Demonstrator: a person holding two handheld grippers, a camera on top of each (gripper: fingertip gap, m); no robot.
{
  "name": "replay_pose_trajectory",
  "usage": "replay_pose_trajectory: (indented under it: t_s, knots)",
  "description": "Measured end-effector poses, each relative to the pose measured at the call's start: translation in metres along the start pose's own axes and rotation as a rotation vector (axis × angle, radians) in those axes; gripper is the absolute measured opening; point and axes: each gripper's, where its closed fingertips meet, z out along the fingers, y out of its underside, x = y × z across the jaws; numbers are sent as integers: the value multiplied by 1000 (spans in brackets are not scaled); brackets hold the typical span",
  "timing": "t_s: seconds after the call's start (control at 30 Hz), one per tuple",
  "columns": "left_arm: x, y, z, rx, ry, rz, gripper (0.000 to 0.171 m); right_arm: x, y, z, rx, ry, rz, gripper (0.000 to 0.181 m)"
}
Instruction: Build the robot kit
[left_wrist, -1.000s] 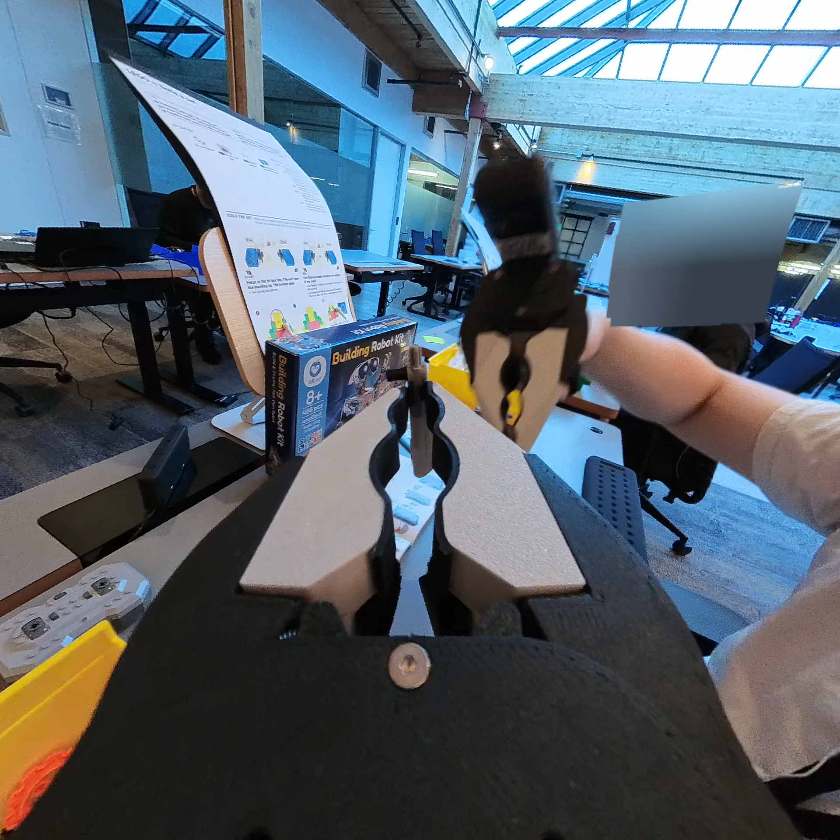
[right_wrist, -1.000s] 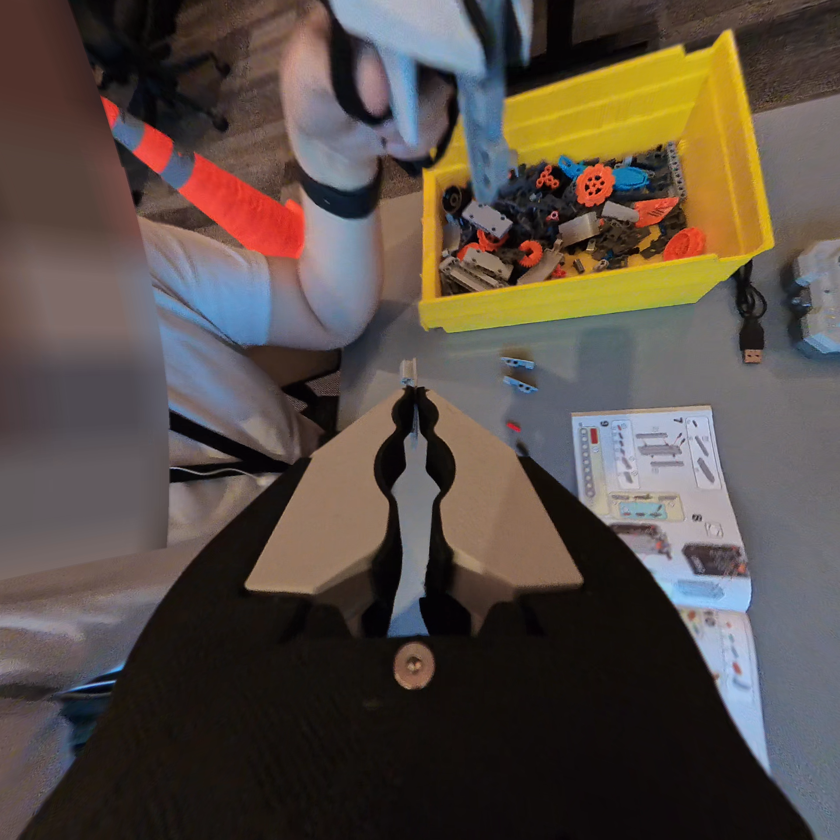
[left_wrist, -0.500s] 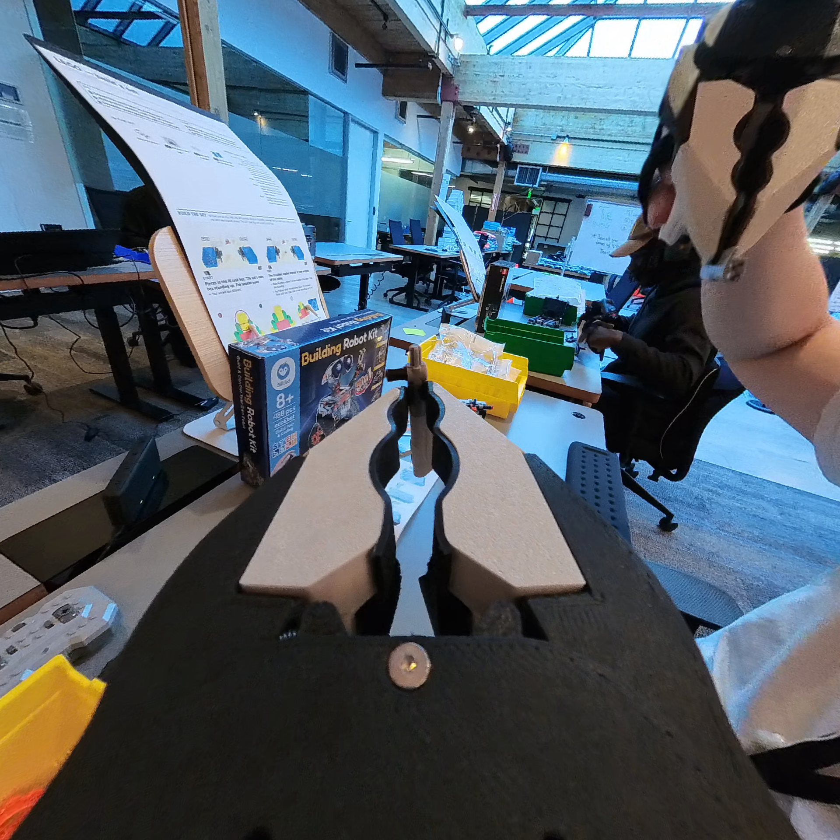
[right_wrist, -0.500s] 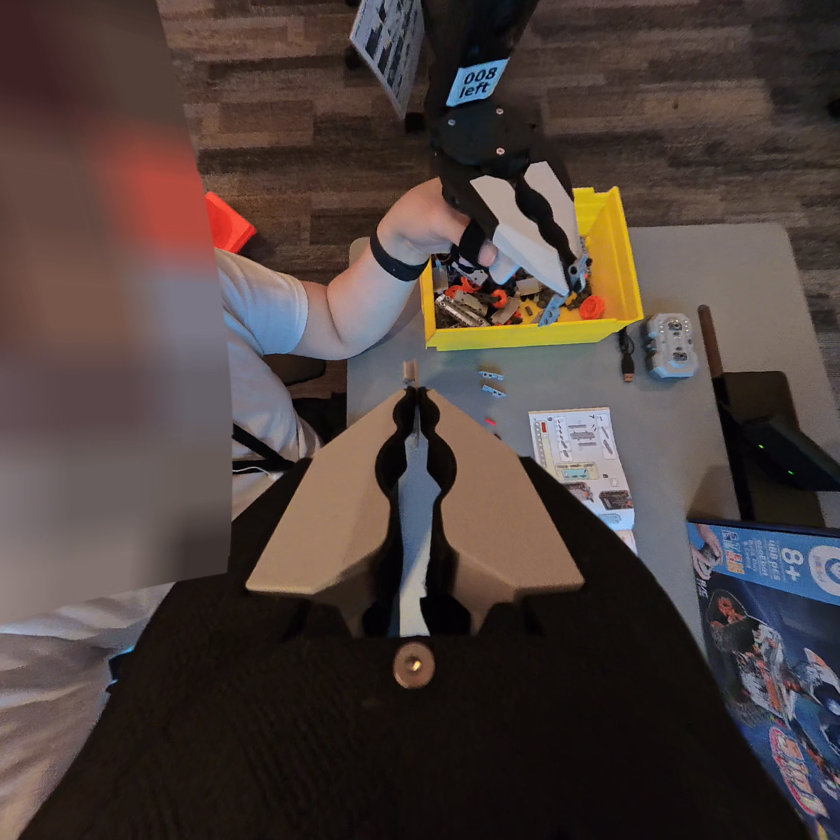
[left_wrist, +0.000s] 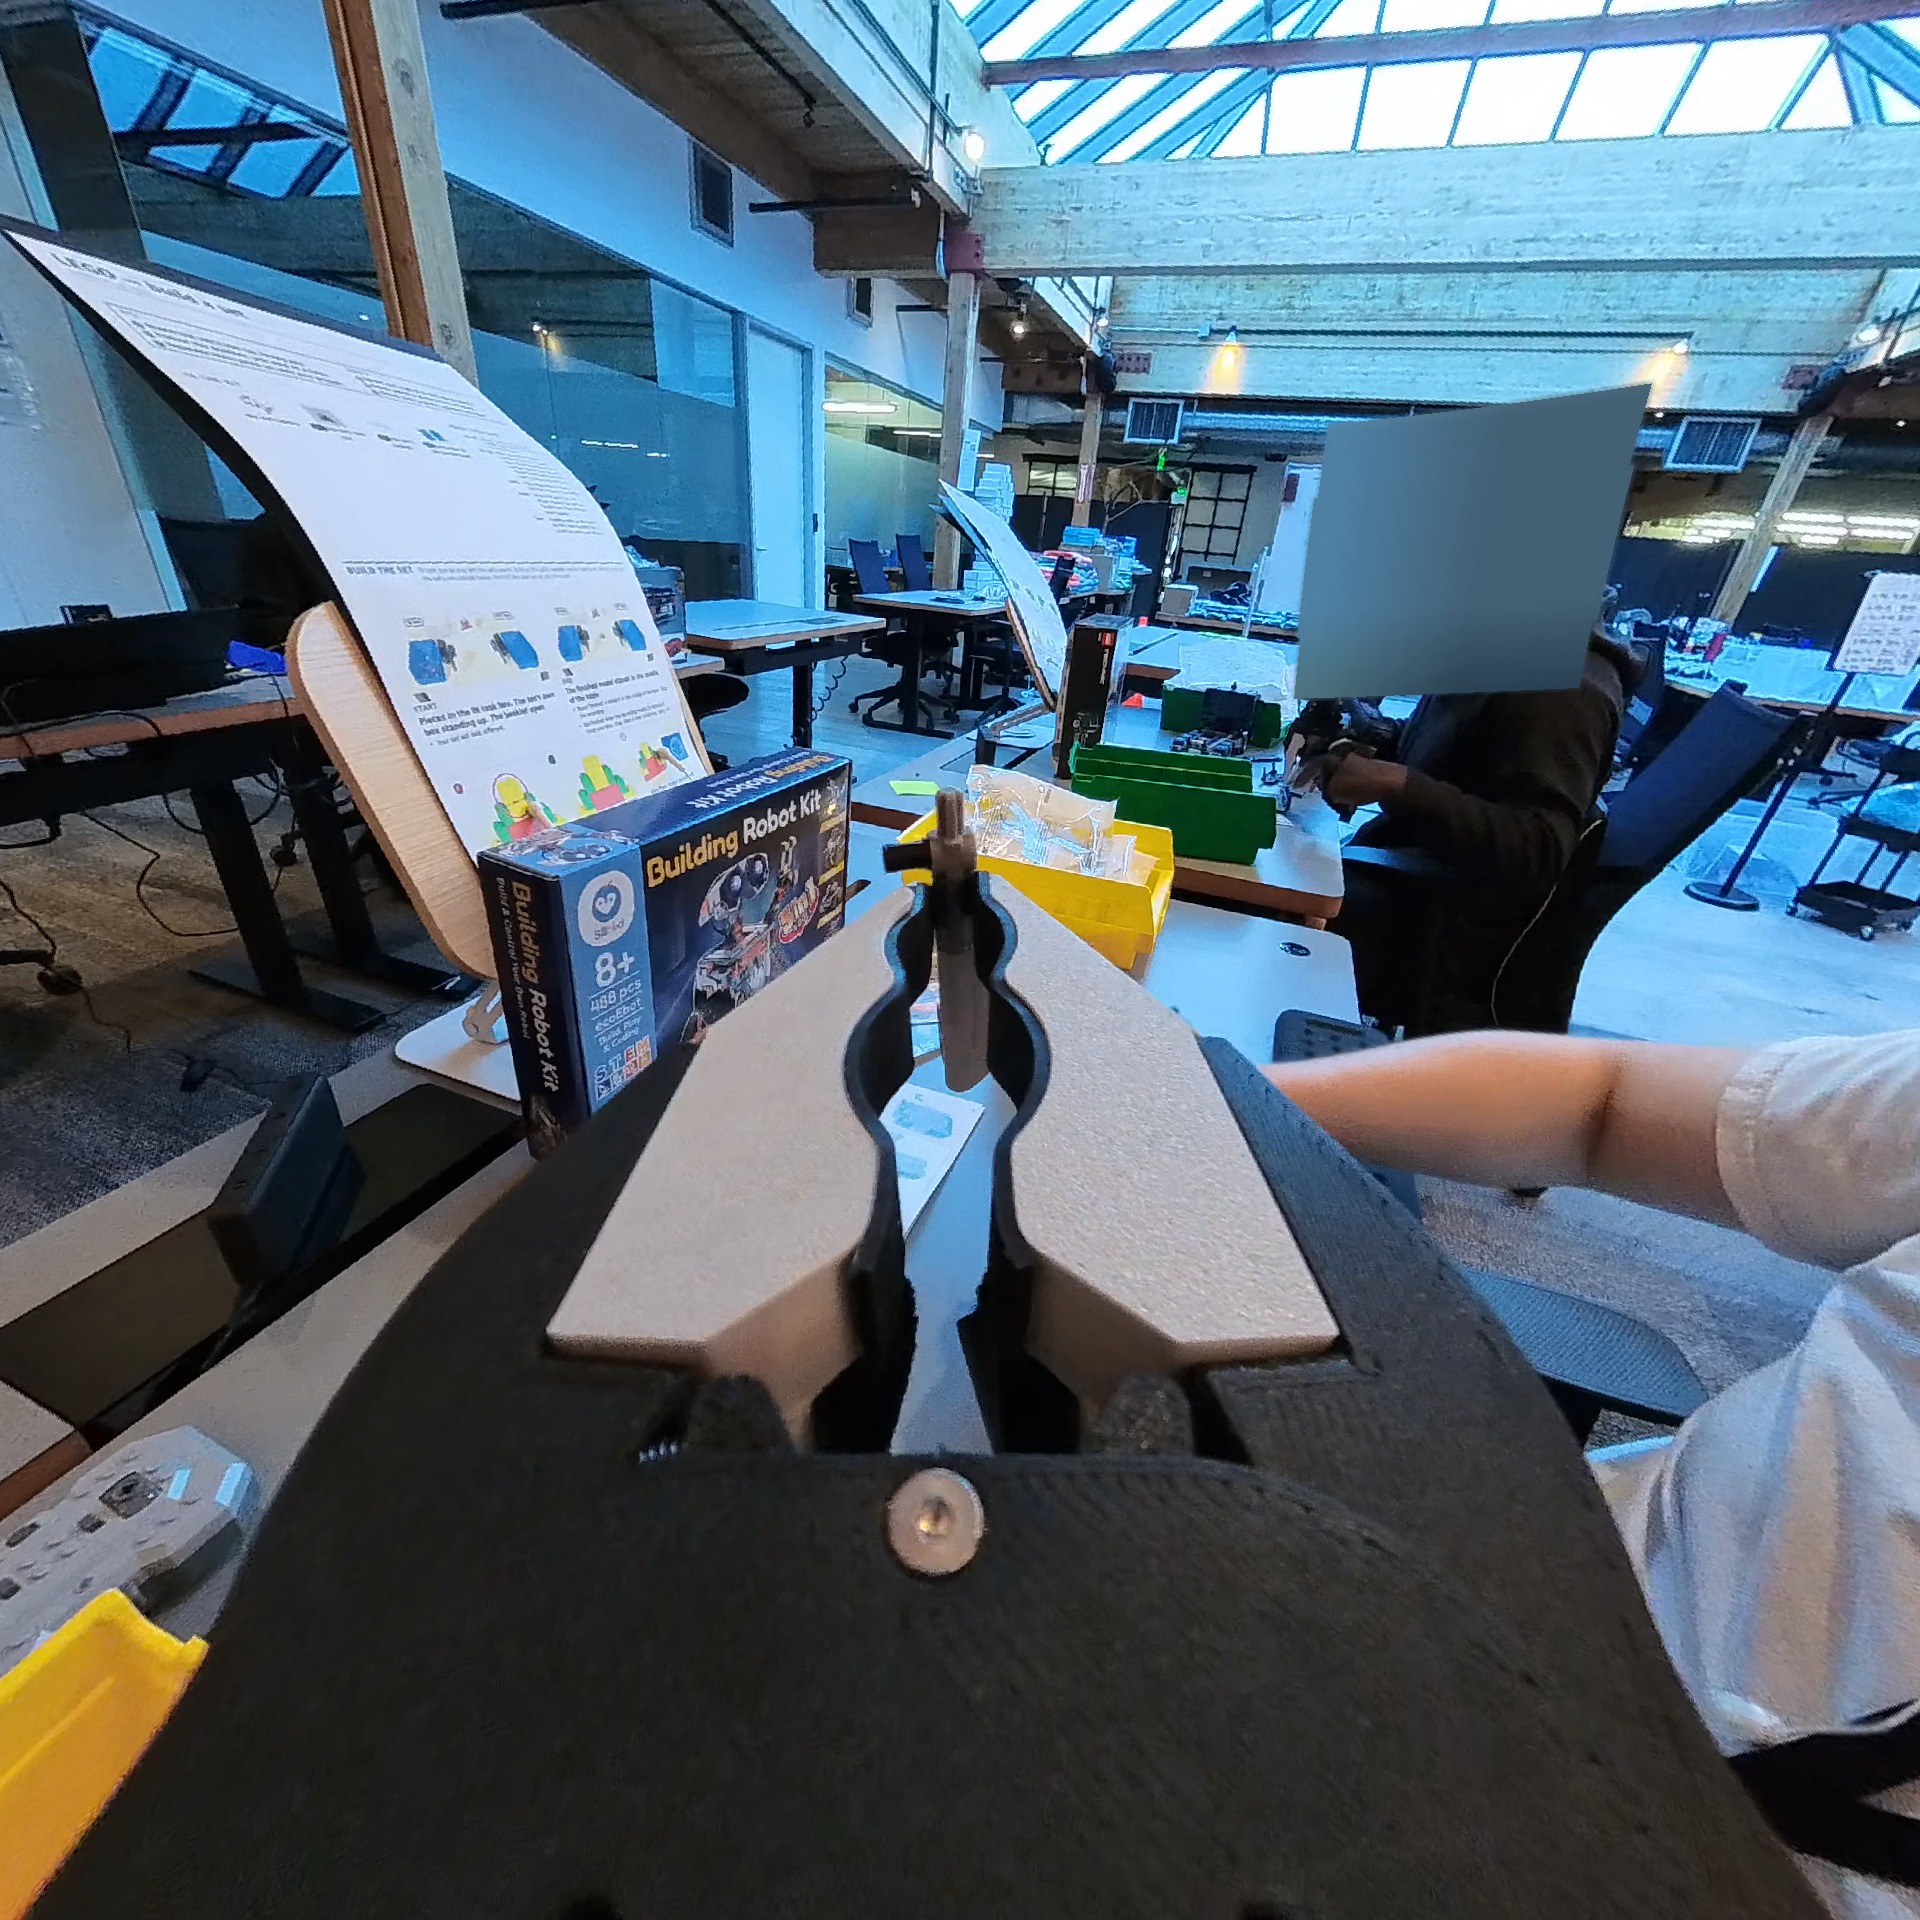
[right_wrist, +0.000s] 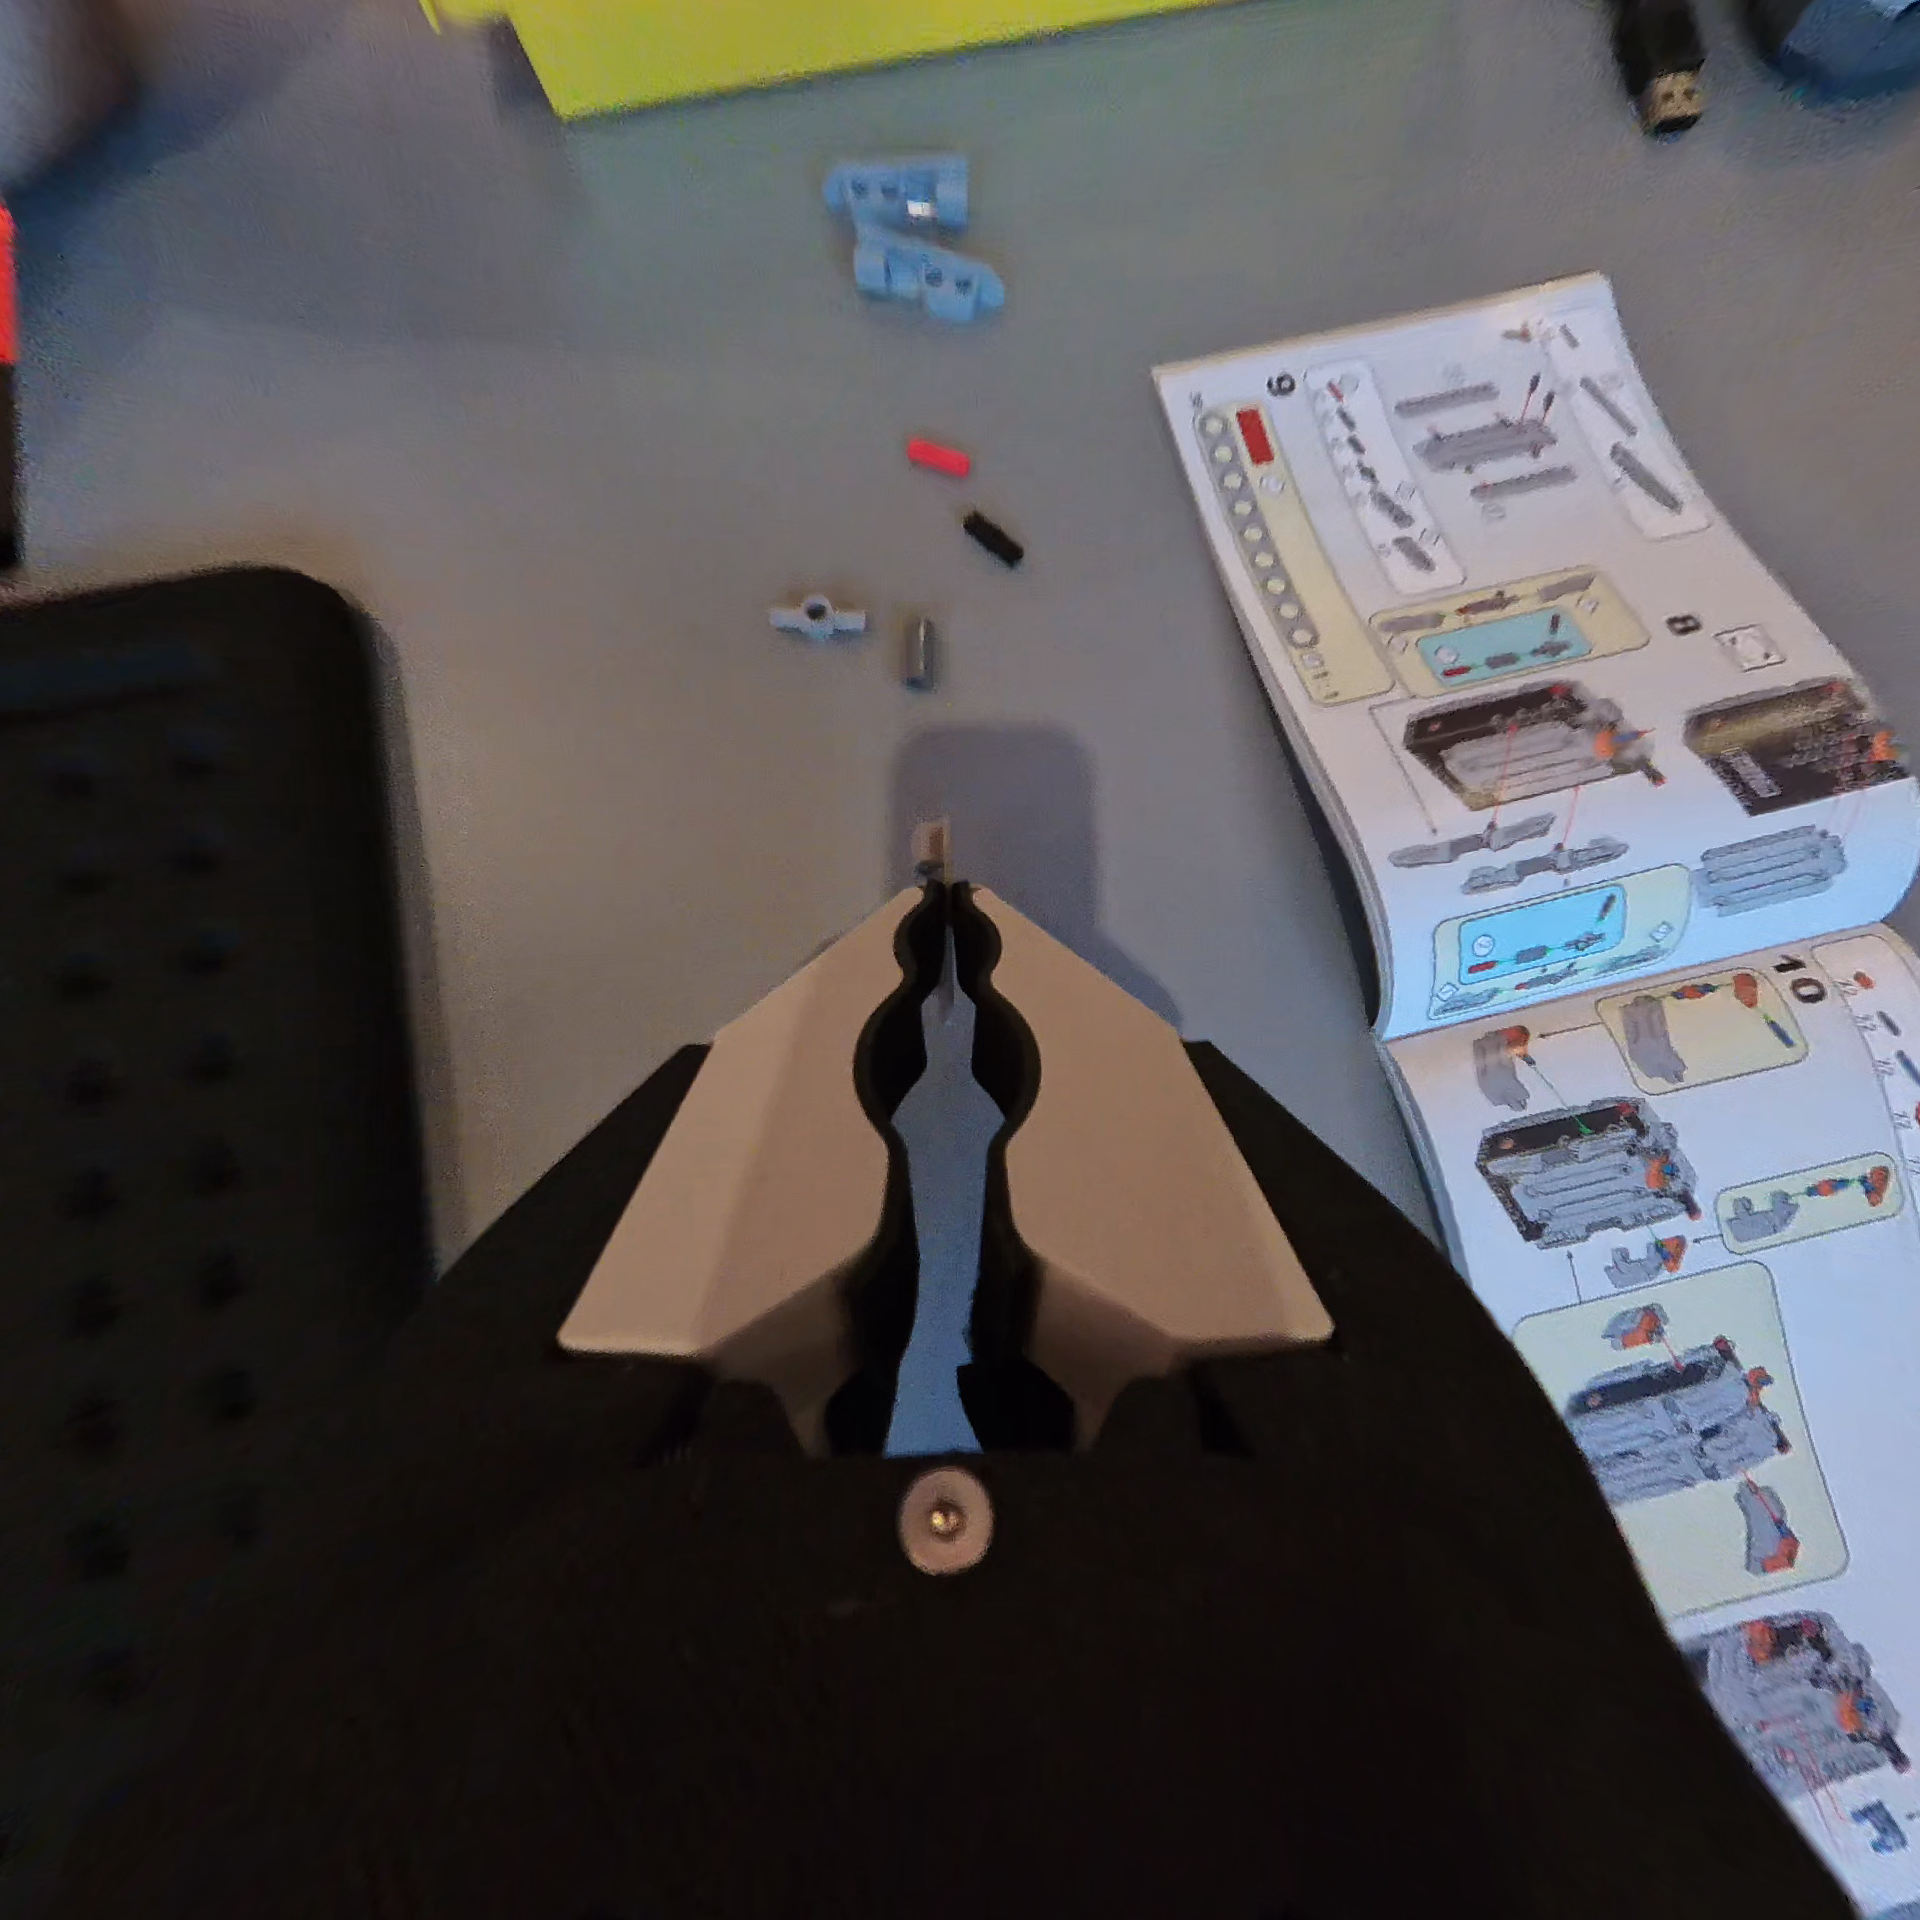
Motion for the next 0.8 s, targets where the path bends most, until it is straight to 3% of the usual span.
replay_pose_trajectory:
  t_s: [0.37, 0.5, 0.8]
  knots:
    - [0, -1, 0, 3, 5, 0, 5, 0, 16, 18, 49, -21, -4, 1]
    - [1, 1, 1, -9, 5, 0, 5, 0, 21, 14, 79, -11, 14, 25]
    - [-1, -3, -6, 7, -8, 1, 4, -8, 24, 4, 191, -20, 46, 21]
